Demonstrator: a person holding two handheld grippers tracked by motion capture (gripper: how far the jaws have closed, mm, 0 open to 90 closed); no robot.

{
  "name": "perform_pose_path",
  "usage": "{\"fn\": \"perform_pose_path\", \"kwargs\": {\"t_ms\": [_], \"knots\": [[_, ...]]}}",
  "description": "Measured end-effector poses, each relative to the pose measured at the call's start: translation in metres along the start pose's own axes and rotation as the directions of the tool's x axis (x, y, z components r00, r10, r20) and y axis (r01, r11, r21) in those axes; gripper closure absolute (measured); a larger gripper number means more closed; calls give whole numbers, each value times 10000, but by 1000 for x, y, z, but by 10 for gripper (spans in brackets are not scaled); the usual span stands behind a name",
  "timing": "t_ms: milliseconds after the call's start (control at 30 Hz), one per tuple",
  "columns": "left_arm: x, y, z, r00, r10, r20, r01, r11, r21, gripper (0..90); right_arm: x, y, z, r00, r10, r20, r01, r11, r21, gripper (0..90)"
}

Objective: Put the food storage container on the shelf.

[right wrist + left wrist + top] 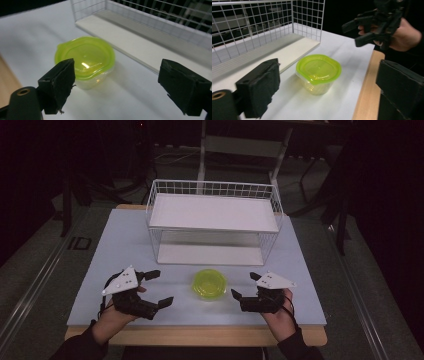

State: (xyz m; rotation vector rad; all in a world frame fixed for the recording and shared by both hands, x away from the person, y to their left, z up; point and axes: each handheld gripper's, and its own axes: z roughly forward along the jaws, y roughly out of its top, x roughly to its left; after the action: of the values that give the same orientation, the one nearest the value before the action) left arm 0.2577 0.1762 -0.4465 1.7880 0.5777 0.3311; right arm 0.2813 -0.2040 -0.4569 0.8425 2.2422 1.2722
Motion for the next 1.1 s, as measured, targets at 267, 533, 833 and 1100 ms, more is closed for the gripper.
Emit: {"fn": "perform_pose_path", "kwargs": {"t_ms": [267, 533, 833, 1100], "knots": [[7, 11, 34, 9996, 233, -166, -223, 9982, 558, 215, 10, 5, 4, 9983, -518, -258, 514, 9986, -137, 137], [25, -2, 65, 9951, -785, -608, 861, 9870, 1354, 292, 7, 6, 20, 9980, 316, -552, -314, 9995, 38, 144], [33, -16, 91, 9840, -1676, -598, 1763, 9643, 1975, 364, 7, 9, 40, 9970, 677, -385, -667, 9974, 276, 262], [35, -27, 104, 9768, -2040, -657, 2141, 9439, 2514, 504, 11, 3, 55, 9974, 657, -286, -635, 9955, 698, 312]]}}
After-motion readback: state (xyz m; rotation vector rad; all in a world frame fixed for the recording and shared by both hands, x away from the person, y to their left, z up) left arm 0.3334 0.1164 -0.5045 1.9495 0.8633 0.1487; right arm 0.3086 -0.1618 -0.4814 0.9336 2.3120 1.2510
